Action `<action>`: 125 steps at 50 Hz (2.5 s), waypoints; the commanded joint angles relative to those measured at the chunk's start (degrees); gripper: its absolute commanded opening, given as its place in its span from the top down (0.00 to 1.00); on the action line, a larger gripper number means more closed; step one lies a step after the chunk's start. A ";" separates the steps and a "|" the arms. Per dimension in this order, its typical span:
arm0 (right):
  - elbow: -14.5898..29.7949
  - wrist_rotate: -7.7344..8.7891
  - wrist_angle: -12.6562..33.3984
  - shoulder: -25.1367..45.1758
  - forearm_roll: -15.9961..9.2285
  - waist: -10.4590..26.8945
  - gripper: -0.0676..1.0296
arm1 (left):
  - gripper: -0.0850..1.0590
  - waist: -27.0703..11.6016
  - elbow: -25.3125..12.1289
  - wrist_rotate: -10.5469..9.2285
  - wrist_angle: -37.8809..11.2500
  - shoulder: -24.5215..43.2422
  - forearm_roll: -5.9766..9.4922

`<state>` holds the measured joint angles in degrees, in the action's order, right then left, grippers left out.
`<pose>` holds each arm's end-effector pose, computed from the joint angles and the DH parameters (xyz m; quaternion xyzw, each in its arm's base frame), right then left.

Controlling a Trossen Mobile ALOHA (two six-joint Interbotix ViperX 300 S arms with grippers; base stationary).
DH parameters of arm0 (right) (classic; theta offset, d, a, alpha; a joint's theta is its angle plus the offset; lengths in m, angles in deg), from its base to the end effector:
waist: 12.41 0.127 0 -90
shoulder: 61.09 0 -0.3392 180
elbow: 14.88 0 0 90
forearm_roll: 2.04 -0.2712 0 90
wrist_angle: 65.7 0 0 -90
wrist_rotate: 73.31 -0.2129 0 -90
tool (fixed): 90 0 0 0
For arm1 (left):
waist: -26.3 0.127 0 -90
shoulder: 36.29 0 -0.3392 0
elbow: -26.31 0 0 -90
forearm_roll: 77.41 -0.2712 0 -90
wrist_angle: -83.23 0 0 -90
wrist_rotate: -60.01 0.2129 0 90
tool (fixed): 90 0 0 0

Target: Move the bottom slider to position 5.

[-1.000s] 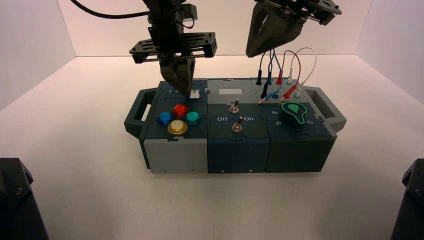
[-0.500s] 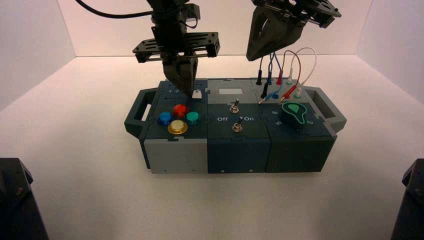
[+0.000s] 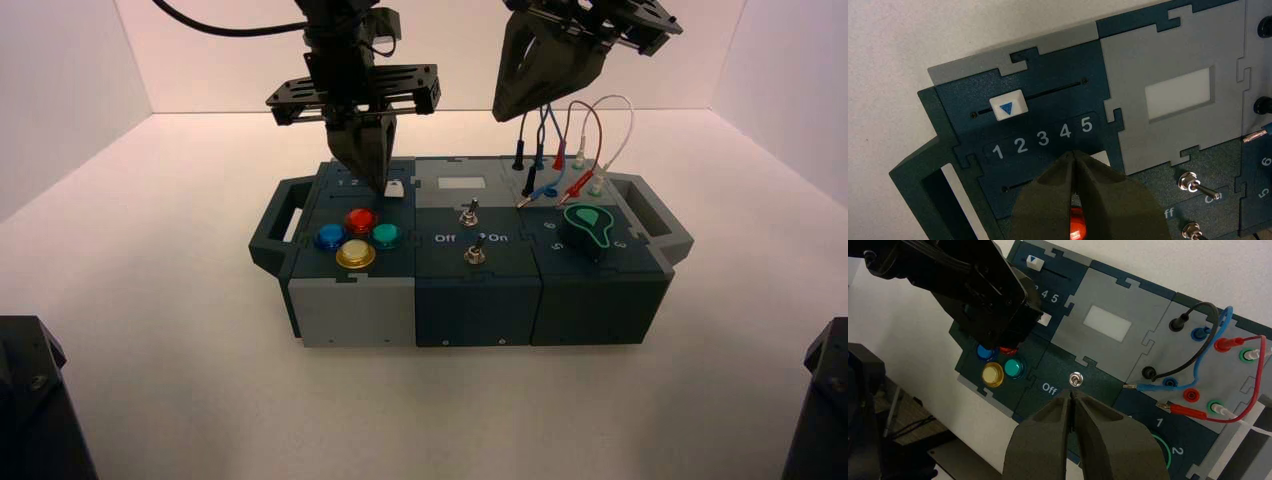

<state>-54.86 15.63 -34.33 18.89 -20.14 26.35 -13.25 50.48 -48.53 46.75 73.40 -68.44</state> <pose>0.1974 0.2027 0.1435 -0.0114 0.5299 0.2788 0.8008 0.2547 -0.2359 0.0497 0.0265 0.6641 -0.1480 0.7324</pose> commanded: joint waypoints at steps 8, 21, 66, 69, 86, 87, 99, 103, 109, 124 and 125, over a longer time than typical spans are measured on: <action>1.67 -0.09 0.09 -0.97 -0.18 0.18 0.96 | 0.95 -0.97 0.00 0.09 -0.70 -0.35 -0.62; 1.67 0.00 0.79 -1.32 -0.26 0.18 0.96 | 0.95 -0.97 0.44 0.18 -1.93 -1.93 -0.62; 1.05 -0.09 1.85 -3.08 -0.18 0.18 0.96 | 0.95 -0.79 0.79 0.18 -3.60 -3.78 -3.60; 1.05 -0.09 1.85 -3.08 -0.18 0.18 0.96 | 0.95 -0.79 0.62 0.18 -3.43 -3.52 -3.69; 0.97 -0.09 1.85 -3.08 -0.09 0.09 0.96 | 0.95 -0.79 -0.18 -0.09 -0.79 -1.76 -2.99; 0.97 -0.09 1.85 -3.08 -0.18 0.00 0.96 | 0.95 -0.79 -0.18 -0.18 -0.79 -1.76 -2.81; 0.97 -0.09 1.85 -3.08 -0.18 0.00 0.96 | 0.95 -1.14 -0.97 -0.18 -0.79 -1.49 -1.49; 0.97 -0.09 1.85 -3.08 -0.18 0.00 0.96 | 0.95 -1.32 -1.05 -0.18 -0.88 -1.49 -1.05; 0.97 -0.09 1.85 -3.08 -0.18 0.00 0.96 | 0.95 -2.02 -1.23 -0.18 -0.97 -1.76 -0.53; 1.67 0.18 4.04 -3.52 1.76 -0.09 0.96 | 0.95 -1.14 -1.14 0.18 -4.66 -4.66 -2.72; 1.85 0.18 4.13 -3.60 1.85 -0.09 0.96 | 0.95 -0.97 -1.05 0.18 -4.66 -4.83 -2.81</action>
<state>-54.86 15.63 -30.72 16.61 -19.09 26.26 -14.75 50.48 -48.44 42.71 71.29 -70.55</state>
